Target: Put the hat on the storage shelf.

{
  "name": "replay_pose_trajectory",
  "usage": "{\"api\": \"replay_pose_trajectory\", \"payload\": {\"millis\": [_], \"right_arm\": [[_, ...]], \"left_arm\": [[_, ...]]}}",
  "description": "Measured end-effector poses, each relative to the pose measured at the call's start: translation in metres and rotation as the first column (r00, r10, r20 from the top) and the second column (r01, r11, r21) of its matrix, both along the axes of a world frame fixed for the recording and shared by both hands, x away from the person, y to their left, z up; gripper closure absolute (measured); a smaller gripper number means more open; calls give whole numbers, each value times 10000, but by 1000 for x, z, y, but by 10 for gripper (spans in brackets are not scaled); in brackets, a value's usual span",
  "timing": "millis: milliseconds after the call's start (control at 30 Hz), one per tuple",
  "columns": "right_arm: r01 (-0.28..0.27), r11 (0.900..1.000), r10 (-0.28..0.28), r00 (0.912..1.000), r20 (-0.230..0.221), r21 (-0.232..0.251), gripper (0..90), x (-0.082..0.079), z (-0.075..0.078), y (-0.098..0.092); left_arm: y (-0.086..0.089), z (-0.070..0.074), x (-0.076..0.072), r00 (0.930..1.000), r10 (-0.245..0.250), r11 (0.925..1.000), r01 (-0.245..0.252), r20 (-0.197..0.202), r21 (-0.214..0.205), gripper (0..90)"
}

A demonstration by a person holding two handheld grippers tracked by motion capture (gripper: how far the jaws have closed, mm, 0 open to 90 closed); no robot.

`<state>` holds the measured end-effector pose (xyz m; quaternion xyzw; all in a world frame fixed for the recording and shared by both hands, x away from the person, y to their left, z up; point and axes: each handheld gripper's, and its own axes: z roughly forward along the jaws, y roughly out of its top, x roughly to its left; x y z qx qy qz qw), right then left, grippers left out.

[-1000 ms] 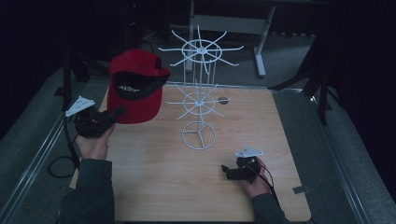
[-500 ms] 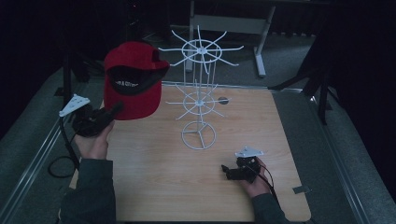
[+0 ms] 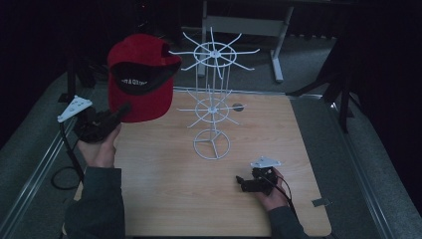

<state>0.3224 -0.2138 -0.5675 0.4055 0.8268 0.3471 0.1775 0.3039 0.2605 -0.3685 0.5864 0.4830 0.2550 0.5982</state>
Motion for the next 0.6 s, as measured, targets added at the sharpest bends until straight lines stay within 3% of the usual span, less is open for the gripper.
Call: {"api": "replay_pose_trajectory", "payload": {"millis": [600], "right_arm": [[0,10000,0,10000,-1,0,121,0,0,0]], "left_arm": [[2,9,-10,9992,73,9999,-69,402,-110,856]]}}
